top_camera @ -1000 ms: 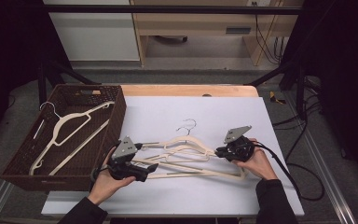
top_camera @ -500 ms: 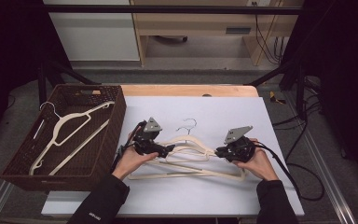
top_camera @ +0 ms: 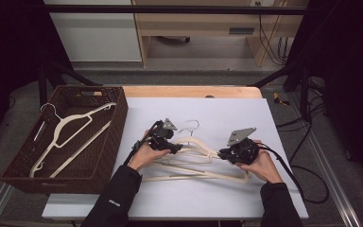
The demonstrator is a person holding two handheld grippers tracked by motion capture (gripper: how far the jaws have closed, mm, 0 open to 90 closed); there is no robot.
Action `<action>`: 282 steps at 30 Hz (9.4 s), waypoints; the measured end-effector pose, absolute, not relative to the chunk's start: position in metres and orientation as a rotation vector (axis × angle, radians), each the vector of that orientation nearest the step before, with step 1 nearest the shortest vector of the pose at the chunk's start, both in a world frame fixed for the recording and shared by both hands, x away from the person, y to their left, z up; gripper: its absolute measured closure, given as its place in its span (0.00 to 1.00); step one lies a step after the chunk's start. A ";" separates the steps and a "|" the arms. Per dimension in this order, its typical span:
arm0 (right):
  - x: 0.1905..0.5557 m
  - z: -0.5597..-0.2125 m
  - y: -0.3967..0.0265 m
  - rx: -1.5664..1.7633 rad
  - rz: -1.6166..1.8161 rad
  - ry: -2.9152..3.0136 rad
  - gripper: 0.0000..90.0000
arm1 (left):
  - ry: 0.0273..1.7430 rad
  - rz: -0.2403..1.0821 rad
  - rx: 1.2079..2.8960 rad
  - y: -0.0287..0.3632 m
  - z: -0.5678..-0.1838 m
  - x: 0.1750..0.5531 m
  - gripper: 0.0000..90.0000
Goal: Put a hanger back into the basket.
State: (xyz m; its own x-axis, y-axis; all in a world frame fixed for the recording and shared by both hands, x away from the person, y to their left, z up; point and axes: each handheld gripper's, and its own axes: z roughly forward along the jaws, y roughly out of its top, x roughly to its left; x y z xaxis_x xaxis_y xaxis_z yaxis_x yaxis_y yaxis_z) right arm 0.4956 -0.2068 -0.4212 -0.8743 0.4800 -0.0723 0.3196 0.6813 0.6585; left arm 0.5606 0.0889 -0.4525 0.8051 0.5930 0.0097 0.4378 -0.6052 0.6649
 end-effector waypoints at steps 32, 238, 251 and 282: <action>0.487 -0.403 -0.205 0.713 1.240 2.596 0.59 | 0.537 0.566 2.369 0.094 -0.420 0.488 0.85; 0.442 -0.394 -0.246 1.023 1.314 2.139 0.08 | 1.049 0.628 1.775 0.357 -0.334 0.441 0.41; 0.446 -0.396 -0.243 1.017 1.292 2.164 0.09 | 0.853 0.519 1.798 0.282 -0.344 0.427 0.14; 0.489 -0.448 -0.221 0.935 1.012 2.446 0.32 | 0.746 0.376 1.941 0.204 -0.400 0.430 0.10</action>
